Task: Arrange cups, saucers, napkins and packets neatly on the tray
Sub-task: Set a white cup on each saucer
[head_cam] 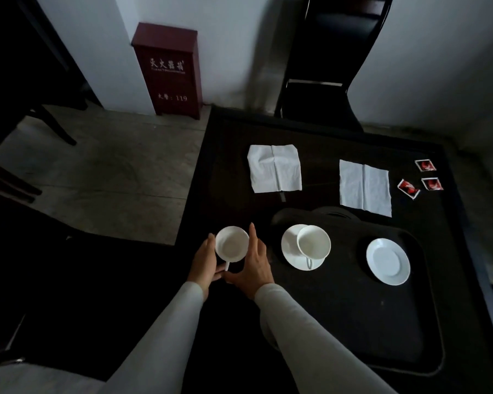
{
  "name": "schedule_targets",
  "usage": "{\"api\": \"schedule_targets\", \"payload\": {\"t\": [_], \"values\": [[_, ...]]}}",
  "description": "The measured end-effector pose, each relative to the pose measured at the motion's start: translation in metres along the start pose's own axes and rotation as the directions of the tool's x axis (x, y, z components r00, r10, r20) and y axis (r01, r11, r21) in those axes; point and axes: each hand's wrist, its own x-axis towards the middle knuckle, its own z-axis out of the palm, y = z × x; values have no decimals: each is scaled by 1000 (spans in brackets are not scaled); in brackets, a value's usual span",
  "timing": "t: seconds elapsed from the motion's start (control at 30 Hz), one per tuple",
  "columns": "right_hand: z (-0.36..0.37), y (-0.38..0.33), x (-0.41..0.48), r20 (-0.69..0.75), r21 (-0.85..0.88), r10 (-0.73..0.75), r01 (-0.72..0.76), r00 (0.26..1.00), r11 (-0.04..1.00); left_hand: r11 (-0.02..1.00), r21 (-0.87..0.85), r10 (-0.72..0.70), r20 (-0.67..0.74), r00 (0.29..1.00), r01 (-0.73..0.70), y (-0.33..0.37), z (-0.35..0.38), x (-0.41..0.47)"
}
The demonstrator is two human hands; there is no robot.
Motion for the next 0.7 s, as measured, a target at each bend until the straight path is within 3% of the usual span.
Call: {"api": "schedule_targets", "payload": {"t": [0.23,0.7], "values": [[8,-11,0,-4,58,34,-34,999,998,1000,-20,-6,3,1000,6,-3,-7,-4],[-55,14,-39,-81,115,-114,123,990,986,990,-96,103,37,994,-99,-6,39,-67]]}}
